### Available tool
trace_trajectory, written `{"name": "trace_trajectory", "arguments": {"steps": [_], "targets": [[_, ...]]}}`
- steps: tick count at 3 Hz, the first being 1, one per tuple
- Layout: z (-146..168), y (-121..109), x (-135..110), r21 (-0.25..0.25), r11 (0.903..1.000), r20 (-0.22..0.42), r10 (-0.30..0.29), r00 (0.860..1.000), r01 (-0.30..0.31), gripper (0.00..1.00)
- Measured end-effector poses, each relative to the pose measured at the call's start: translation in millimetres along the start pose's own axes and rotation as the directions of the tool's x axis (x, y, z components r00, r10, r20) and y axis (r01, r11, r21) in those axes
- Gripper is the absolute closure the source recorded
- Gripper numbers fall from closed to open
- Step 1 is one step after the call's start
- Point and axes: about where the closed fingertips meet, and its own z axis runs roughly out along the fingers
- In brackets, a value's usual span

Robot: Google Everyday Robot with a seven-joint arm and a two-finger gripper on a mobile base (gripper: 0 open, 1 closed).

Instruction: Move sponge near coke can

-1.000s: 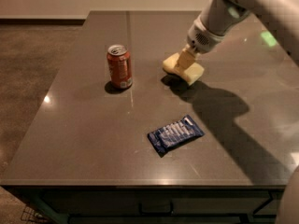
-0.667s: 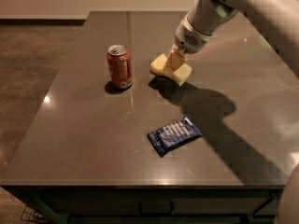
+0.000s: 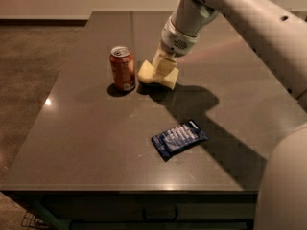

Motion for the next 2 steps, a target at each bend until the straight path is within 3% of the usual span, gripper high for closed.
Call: {"name": "trace_trajectory", "arguments": {"steps": [1, 2], "targets": [[14.1, -6.5, -6.5, -0.021, 0.994, -0.033, -0.108, 0.994, 0.108, 0.84], [17.7, -12.6, -3.1, -0.035, 0.9843, -0.058, -0.175, 0.983, 0.173, 0.61]]}}
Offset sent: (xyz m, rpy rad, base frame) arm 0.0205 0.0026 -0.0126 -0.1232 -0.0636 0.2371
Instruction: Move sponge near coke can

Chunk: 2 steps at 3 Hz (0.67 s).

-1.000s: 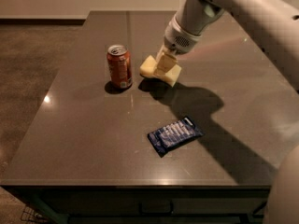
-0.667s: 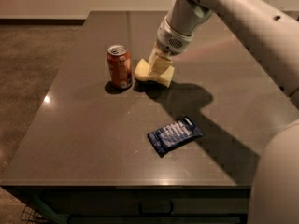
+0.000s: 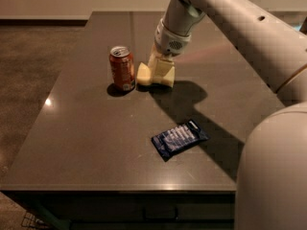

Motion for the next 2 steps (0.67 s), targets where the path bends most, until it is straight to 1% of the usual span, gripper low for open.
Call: {"name": "trace_trajectory", "arguments": {"steps": [2], "targets": [[5.5, -1.8, -1.6, 0.0, 1.0, 0.004, -0.003, 1.0, 0.003, 0.13]]}}
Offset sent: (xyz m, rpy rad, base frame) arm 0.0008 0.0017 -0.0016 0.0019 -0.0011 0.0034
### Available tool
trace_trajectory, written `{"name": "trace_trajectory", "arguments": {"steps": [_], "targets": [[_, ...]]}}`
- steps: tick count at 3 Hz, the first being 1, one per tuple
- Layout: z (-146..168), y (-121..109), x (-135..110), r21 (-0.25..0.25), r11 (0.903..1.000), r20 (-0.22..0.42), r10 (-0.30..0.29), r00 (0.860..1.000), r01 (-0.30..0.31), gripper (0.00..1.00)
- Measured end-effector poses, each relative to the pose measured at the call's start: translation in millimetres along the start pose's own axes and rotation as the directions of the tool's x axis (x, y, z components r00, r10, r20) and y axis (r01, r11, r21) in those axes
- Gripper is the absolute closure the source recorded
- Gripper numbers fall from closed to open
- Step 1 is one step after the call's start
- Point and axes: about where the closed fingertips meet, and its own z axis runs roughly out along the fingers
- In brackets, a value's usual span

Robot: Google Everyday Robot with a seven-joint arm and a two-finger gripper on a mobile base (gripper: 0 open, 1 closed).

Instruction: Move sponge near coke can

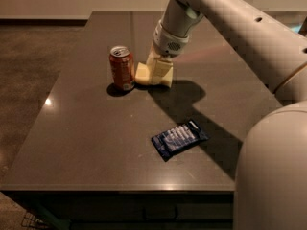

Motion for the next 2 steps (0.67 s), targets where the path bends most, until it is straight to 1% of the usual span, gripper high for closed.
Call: {"name": "trace_trajectory", "arguments": {"steps": [1, 2], "targets": [[2.9, -0.9, -0.6, -0.001, 1.0, 0.001, 0.0, 1.0, 0.0, 0.0], [2.9, -0.9, -0.6, -0.001, 1.0, 0.002, 0.0, 1.0, 0.0, 0.0]]}}
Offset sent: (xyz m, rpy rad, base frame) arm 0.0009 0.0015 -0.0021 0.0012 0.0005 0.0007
